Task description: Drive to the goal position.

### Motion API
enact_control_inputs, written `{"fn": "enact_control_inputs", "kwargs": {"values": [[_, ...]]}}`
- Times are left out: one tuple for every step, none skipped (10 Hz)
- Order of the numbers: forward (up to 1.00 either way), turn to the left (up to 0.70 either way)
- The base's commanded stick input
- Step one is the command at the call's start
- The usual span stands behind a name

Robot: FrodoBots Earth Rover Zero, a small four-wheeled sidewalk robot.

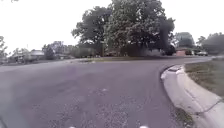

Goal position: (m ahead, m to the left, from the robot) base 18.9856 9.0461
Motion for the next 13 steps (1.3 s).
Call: {"fn": "enact_control_inputs", "kwargs": {"values": [[0.04, 0.0], [0.04, 0.0], [0.04, 0.0], [0.04, 0.0], [0.04, 0.0], [0.04, 0.0], [0.04, 0.0], [0.04, 0.0], [0.04, 0.0], [0.04, 0.0], [0.04, 0.0], [0.04, 0.0], [0.04, 0.0]]}}
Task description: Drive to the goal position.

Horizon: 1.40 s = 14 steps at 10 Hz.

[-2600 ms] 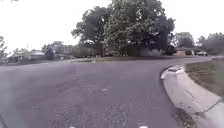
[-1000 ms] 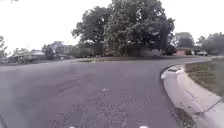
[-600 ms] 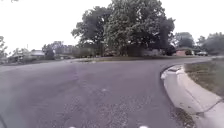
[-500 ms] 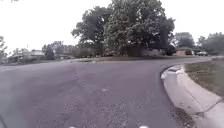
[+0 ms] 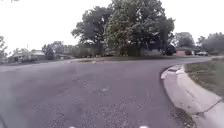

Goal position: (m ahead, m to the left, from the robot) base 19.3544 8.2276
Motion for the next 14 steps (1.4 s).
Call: {"fn": "enact_control_inputs", "kwargs": {"values": [[0.04, 0.0], [0.04, 0.0], [0.04, 0.0], [0.04, 0.0], [0.04, 0.0], [0.04, 0.0], [0.04, 0.0], [0.04, 0.0], [0.04, 0.0], [0.04, 0.0], [0.04, 0.0], [0.04, 0.0], [0.04, 0.0], [0.04, 0.0]]}}
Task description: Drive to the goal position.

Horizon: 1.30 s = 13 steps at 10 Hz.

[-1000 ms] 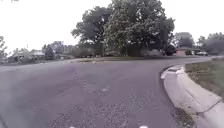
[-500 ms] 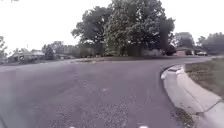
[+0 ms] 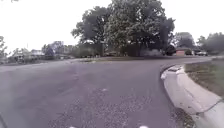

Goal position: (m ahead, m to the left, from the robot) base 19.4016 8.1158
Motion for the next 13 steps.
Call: {"fn": "enact_control_inputs", "kwargs": {"values": [[0.04, 0.0], [0.04, 0.0], [0.04, 0.0], [0.04, 0.0], [0.04, 0.0], [0.04, 0.0], [0.04, 0.0], [0.04, 0.0], [0.04, 0.0], [0.04, 0.0], [0.04, 0.0], [0.04, 0.0], [0.04, 0.0]]}}
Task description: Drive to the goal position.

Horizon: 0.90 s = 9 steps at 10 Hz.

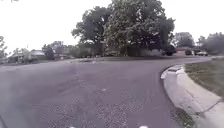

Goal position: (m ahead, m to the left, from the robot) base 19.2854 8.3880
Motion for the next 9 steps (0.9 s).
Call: {"fn": "enact_control_inputs", "kwargs": {"values": [[0.04, 0.0], [0.04, 0.0], [0.04, 0.0], [0.04, 0.0], [0.04, 0.0], [0.04, 0.0], [0.04, 0.0], [0.04, 0.0], [0.04, 0.0]]}}
